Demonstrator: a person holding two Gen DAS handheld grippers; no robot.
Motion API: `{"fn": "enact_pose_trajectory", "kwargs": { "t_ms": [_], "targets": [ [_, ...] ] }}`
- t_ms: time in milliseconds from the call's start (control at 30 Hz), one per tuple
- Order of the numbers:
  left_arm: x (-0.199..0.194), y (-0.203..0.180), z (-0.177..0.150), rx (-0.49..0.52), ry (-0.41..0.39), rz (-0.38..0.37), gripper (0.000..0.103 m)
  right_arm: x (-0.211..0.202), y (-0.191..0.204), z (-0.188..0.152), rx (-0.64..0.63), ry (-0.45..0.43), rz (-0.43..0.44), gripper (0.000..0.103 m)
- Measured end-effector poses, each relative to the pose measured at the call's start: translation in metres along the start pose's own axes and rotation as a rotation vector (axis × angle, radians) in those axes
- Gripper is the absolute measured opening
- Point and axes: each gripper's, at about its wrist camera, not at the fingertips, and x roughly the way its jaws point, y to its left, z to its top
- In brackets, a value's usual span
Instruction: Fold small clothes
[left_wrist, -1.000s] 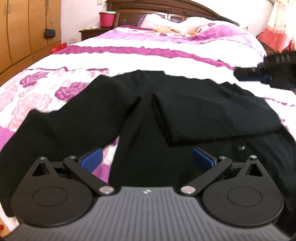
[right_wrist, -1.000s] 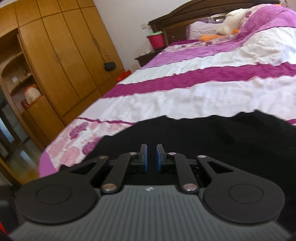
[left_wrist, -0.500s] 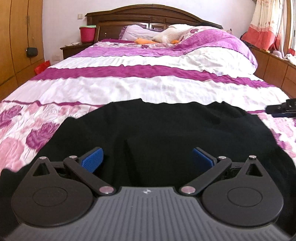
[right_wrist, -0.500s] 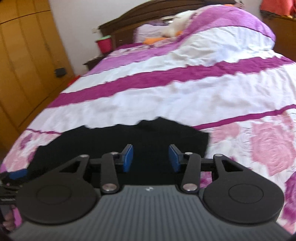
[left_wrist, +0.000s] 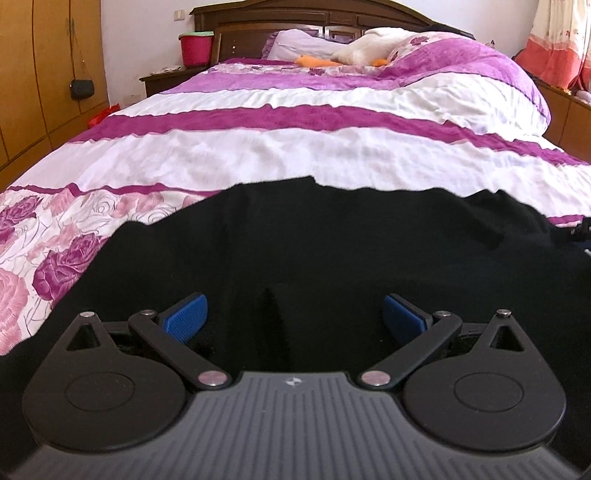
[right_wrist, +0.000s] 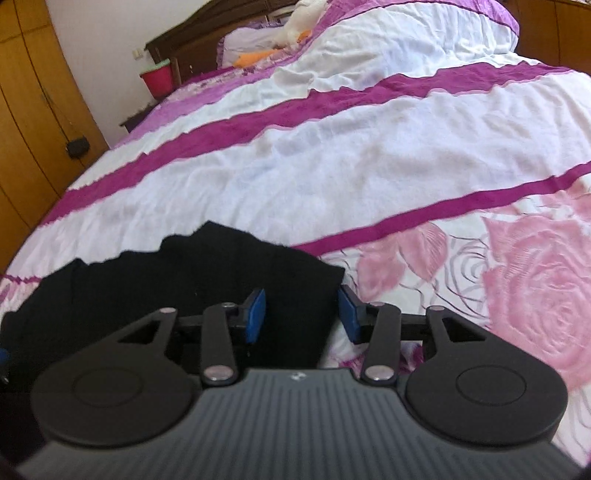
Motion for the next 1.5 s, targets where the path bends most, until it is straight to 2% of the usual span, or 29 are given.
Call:
{"fn": "enact_pose_trajectory", "kwargs": {
  "t_ms": [133, 200, 300, 367, 400, 467, 500, 667, 800, 833, 867, 933, 1033, 1233, 1300, 1367, 1500],
  "targets": [
    [0.006, 0.000, -0.004, 0.009, -0.018, 0.002, 0.103, 0.003, 0.002, -0.002, 0.007, -0.004, 0.074, 0.044],
    [0.007, 0.000, -0.005, 0.002, -0.029, 0.001, 0.100, 0.002, 0.005, -0.003, -0.004, -0.009, 0.104, 0.021],
    [0.007, 0.001, -0.006, -0.011, -0.050, -0.003, 0.086, -0.006, 0.013, -0.004, -0.036, -0.054, 0.119, 0.016],
    [0.005, 0.002, -0.006, -0.018, -0.067, -0.005, 0.062, -0.015, 0.020, -0.005, -0.087, -0.107, 0.104, 0.015],
    [0.004, 0.002, -0.006, -0.021, -0.073, -0.008, 0.054, -0.021, 0.024, -0.005, -0.114, -0.140, 0.090, 0.014],
    [0.001, 0.003, -0.006, -0.028, -0.082, -0.027, 0.015, -0.030, 0.030, -0.004, -0.151, -0.190, 0.060, 0.014],
    [0.000, 0.004, -0.005, -0.039, -0.085, -0.044, 0.014, -0.034, 0.032, -0.004, -0.164, -0.212, 0.043, 0.014],
    [-0.010, -0.009, -0.004, -0.002, -0.152, -0.008, 0.013, -0.039, 0.045, -0.007, -0.278, -0.282, -0.040, 0.014],
    [-0.012, -0.009, -0.004, -0.002, -0.122, -0.009, 0.017, -0.036, 0.048, -0.010, -0.320, -0.275, -0.062, 0.014],
    [-0.012, -0.007, -0.005, 0.000, -0.114, -0.004, 0.028, -0.035, 0.047, -0.011, -0.319, -0.269, -0.064, 0.014],
    [-0.011, -0.005, -0.006, -0.003, -0.098, 0.005, 0.047, -0.033, 0.048, -0.011, -0.315, -0.259, -0.067, 0.014],
    [-0.010, -0.001, -0.010, -0.022, -0.082, 0.009, 0.065, -0.028, 0.043, -0.010, -0.293, -0.234, -0.066, 0.014],
    [-0.008, 0.003, -0.014, -0.024, -0.065, -0.025, 0.066, -0.022, 0.039, -0.011, -0.255, -0.198, -0.059, 0.014],
    [-0.001, -0.002, -0.018, -0.017, -0.072, -0.035, 0.065, -0.016, 0.033, -0.011, -0.197, -0.160, -0.043, 0.016],
    [0.001, -0.005, -0.019, -0.003, -0.079, -0.040, 0.062, -0.015, 0.032, -0.012, -0.194, -0.154, -0.044, 0.016],
    [0.001, -0.008, -0.019, 0.003, -0.080, -0.054, 0.051, -0.014, 0.032, -0.013, -0.196, -0.150, -0.045, 0.016],
    [0.002, -0.010, -0.018, -0.002, -0.078, -0.054, 0.048, -0.013, 0.032, -0.014, -0.195, -0.142, -0.047, 0.016]
  ]
}}
